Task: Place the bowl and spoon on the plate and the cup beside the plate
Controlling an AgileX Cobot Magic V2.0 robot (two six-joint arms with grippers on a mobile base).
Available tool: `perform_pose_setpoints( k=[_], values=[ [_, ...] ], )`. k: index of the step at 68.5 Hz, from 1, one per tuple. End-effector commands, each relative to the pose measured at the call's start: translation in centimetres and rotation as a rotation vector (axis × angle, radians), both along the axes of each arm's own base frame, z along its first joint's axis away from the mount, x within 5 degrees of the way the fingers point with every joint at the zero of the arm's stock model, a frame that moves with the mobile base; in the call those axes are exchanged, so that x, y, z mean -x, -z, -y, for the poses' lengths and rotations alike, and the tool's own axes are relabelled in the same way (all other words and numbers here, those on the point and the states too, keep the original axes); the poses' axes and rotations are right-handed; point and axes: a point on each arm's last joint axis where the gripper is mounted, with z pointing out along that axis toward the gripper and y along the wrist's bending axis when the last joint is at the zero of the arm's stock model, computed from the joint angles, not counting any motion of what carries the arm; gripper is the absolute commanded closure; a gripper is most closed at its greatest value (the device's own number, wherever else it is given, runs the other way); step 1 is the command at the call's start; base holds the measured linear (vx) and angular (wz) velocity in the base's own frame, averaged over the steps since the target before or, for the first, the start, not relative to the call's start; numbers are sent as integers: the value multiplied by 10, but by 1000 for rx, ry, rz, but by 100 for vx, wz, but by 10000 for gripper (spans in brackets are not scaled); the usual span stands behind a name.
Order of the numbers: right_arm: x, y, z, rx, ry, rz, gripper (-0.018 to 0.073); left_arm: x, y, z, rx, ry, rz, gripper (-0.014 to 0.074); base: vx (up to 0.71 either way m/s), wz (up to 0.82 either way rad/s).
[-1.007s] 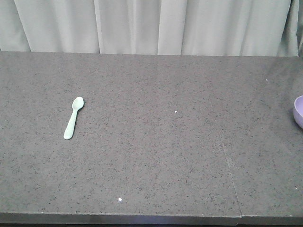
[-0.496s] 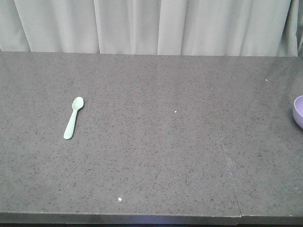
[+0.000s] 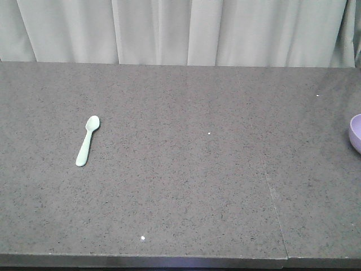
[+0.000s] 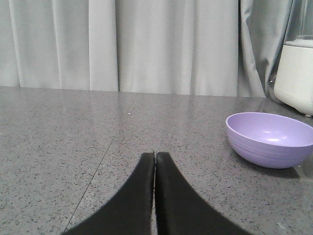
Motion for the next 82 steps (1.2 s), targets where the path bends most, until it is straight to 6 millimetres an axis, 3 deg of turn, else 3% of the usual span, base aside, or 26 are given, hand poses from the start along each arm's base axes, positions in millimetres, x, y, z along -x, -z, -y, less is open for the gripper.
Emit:
perform_pose_setpoints(
  k=[1, 35, 42, 49, 64, 73, 82],
  values=[
    [1, -7, 0, 3, 4, 86, 563, 2, -16, 0, 23, 5, 105, 603, 0, 0],
    [1, -8, 0, 2, 4, 96, 563, 3, -22, 0, 29, 6, 144, 603, 0, 0],
    [3, -18, 0, -8, 4, 115, 563, 8, -46, 0, 33, 6, 197, 603, 0, 0],
    [8, -45, 0, 15, 7, 117, 563, 15, -81, -1, -7, -1, 188, 603, 0, 0],
    [1, -105, 3, 89, 31, -33, 563, 1, -150, -4, -120, -37, -21, 603, 0, 0],
    [-18, -122, 4, 89, 36, -221, 563, -19, -169, -3, -124, -39, -178, 603, 0, 0],
    [-36, -114, 3, 74, 30, -413, 563, -40, -161, -2, -130, -35, -281, 603, 0, 0]
  ],
)
